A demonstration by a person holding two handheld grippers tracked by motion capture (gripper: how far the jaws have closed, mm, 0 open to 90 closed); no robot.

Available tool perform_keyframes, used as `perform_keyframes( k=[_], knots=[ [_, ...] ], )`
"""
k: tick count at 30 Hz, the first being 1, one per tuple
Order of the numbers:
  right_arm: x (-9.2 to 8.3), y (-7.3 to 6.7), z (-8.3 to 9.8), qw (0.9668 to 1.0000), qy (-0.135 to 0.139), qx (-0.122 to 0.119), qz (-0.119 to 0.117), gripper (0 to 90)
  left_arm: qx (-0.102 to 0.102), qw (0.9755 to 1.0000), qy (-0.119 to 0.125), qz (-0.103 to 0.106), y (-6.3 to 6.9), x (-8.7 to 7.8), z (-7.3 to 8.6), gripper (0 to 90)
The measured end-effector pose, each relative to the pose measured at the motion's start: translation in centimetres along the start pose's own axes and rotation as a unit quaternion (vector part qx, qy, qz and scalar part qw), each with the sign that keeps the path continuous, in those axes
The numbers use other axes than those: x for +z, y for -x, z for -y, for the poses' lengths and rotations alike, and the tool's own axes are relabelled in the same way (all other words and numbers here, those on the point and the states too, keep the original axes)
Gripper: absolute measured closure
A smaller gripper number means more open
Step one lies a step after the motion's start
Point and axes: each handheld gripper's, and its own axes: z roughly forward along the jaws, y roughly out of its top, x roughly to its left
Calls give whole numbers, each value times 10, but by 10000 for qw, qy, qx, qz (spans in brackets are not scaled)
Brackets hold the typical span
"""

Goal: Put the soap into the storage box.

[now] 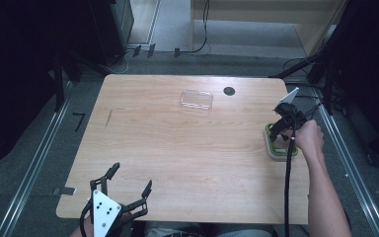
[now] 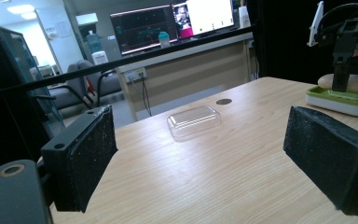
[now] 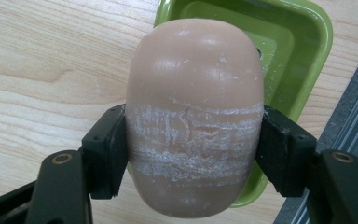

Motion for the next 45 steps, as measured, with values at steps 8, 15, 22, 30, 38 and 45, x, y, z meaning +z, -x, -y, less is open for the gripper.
perform_keyframes(
  k=[8, 15, 22, 30, 38, 45],
  knots=[
    [4, 7, 0, 9998, 46, 159, -60, 336, 13, 10000, -3, 6, 0, 0, 0, 99],
    [10, 11, 0, 9995, 47, 312, -83, 336, 7, 10000, 1, 6, 0, 0, 0, 99],
    [13, 12, -1, 9992, 40, 385, -105, 336, 4, 10000, 2, 5, 0, 0, 0, 99],
    [17, 14, -1, 9990, 37, 436, -124, 336, 8, 10000, 3, 9, 0, 0, 0, 99],
    [19, 15, -1, 9985, 57, 524, -112, 335, 1, 10000, -7, -7, 0, 0, 0, 99],
    [22, 15, -2, 9983, 24, 573, -107, 335, -6, 10000, 3, 2, -1, 0, 0, 99]
  ],
)
